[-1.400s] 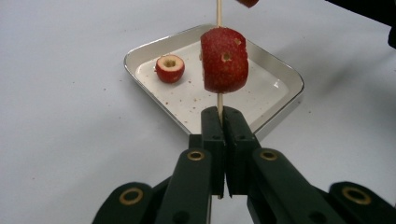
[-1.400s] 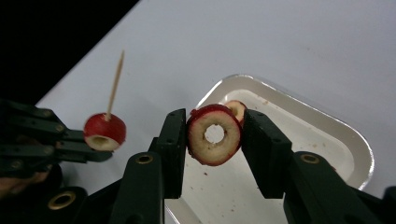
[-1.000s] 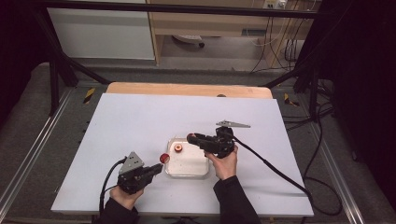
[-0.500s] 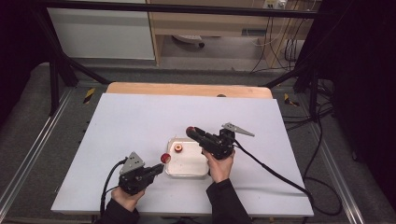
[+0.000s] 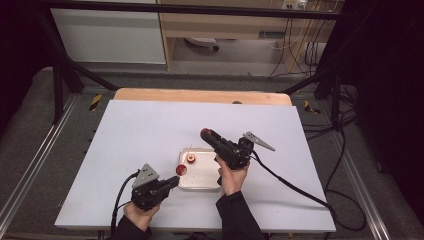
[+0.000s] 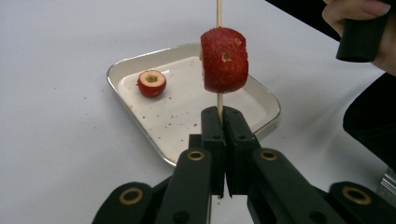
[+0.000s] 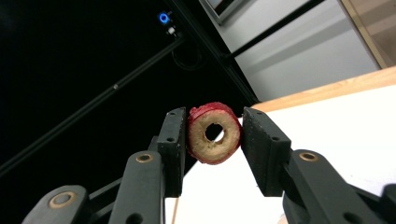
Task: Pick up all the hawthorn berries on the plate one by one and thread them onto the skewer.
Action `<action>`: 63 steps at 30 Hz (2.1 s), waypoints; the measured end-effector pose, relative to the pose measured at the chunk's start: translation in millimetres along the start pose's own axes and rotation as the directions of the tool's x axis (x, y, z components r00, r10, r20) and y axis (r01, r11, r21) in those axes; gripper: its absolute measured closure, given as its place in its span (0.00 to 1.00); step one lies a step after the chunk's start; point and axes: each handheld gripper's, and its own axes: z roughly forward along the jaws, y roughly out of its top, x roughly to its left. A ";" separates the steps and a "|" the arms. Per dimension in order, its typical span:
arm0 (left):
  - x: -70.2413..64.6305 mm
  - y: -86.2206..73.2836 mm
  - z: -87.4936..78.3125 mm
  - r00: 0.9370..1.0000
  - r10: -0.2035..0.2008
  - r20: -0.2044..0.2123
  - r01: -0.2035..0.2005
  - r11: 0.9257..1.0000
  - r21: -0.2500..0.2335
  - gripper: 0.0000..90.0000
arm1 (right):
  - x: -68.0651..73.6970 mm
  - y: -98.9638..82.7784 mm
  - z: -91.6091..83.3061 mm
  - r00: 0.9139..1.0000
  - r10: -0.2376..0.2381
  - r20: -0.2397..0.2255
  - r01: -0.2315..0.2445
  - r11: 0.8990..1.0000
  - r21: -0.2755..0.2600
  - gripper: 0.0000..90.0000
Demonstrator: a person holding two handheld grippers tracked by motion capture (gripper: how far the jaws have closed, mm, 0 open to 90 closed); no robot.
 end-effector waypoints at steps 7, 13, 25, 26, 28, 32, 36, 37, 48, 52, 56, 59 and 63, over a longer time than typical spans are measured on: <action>-13.4 7.8 7.8 1.000 -0.004 0.013 0.004 1.000 0.000 0.98 | 0.0 -1.2 0.4 1.000 0.015 -0.018 -0.016 0.999 -0.049 0.68; -19.4 15.8 14.1 0.999 -0.017 0.029 0.018 1.000 -0.004 0.98 | 0.3 -0.9 0.0 1.000 -0.003 -0.028 0.000 0.997 -0.077 0.68; -20.6 21.7 19.8 0.998 -0.045 0.042 0.046 0.999 -0.012 0.98 | -0.8 -3.4 1.0 0.999 -0.018 -0.028 0.015 0.994 -0.105 0.68; -20.5 21.6 20.0 0.998 -0.046 0.041 0.047 0.999 -0.011 0.98 | -0.8 -3.7 1.3 0.999 -0.017 -0.027 0.014 0.994 -0.106 0.69; -19.9 21.7 20.2 0.998 -0.049 0.041 0.050 0.999 -0.014 0.98 | -1.2 -4.7 1.5 0.999 -0.018 -0.027 0.015 0.994 -0.104 0.69; -20.1 21.9 20.8 0.998 -0.051 0.043 0.052 0.999 -0.015 0.98 | -1.7 -6.2 2.4 1.000 -0.014 -0.027 0.011 0.995 -0.103 0.69; -19.5 22.1 20.9 0.998 -0.054 0.043 0.054 0.998 -0.014 0.98 | -1.7 -6.9 2.4 0.999 -0.012 -0.030 0.009 0.995 -0.104 0.69; -19.4 22.0 21.0 0.997 -0.056 0.044 0.057 0.998 -0.016 0.98 | -1.5 -7.0 2.4 0.999 -0.012 -0.032 0.009 0.995 -0.102 0.69; -18.8 24.4 21.2 0.996 -0.074 0.043 0.075 0.997 -0.027 0.98 | -1.4 -11.6 2.8 0.999 -0.014 -0.037 0.011 0.996 -0.090 0.69; -18.8 24.9 22.0 0.995 -0.092 0.042 0.094 0.995 -0.031 0.98 | -1.3 -15.9 3.4 0.999 -0.018 -0.036 0.014 0.996 -0.090 0.69; -17.8 25.3 22.7 0.994 -0.100 0.039 0.102 0.994 -0.032 0.98 | -1.1 -19.3 3.4 0.999 -0.028 -0.035 0.025 0.996 -0.084 0.69; -15.8 25.8 23.0 0.993 -0.109 0.039 0.110 0.994 -0.026 0.98 | -0.3 -22.9 3.0 0.999 -0.034 -0.036 0.031 0.997 -0.076 0.69; -14.8 24.0 24.9 0.995 -0.092 0.037 0.092 0.995 -0.022 0.98 | 0.1 -25.2 2.5 0.999 -0.034 -0.032 0.032 0.998 -0.060 0.69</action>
